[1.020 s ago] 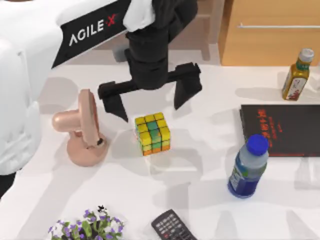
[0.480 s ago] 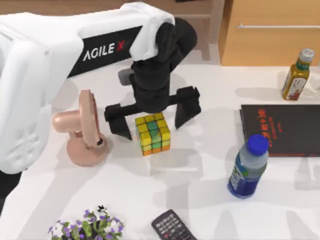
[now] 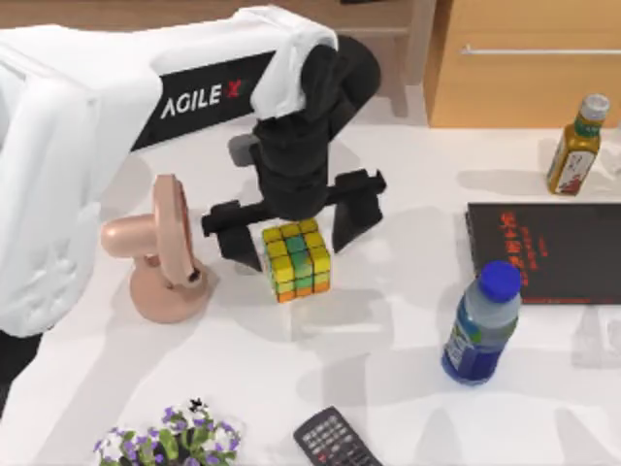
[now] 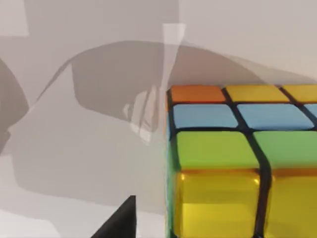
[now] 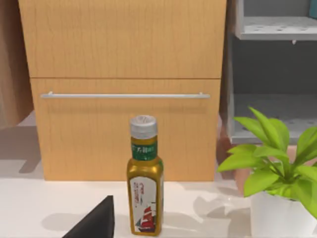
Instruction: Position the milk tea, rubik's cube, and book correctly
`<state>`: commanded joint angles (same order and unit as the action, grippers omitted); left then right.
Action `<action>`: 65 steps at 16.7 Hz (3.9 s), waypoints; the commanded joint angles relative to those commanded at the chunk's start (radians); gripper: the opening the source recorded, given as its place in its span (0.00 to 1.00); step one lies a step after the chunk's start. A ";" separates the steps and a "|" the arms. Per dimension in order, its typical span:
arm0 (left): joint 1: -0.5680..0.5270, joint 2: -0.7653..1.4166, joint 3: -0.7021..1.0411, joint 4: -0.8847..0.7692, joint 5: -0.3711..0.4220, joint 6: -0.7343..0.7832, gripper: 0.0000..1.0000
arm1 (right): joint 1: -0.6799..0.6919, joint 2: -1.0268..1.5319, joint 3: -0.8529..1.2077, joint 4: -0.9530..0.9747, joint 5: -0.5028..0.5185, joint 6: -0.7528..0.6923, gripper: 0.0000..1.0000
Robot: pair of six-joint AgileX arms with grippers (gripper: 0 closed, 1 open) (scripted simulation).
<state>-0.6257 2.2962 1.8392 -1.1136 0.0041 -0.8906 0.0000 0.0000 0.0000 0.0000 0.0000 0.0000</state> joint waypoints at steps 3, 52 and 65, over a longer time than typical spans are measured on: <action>0.000 0.000 0.000 0.000 0.000 0.000 0.47 | 0.000 0.000 0.000 0.000 0.000 0.000 1.00; 0.613 -0.759 -0.313 1.002 0.105 0.784 0.00 | 0.000 0.000 0.000 0.000 0.000 0.000 1.00; 0.690 -0.772 -0.437 1.240 0.101 0.902 0.00 | 0.000 0.000 0.000 0.000 0.000 0.000 1.00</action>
<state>0.0640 1.5238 1.4020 0.1268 0.1052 0.0111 0.0000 0.0000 0.0000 0.0000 0.0000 0.0000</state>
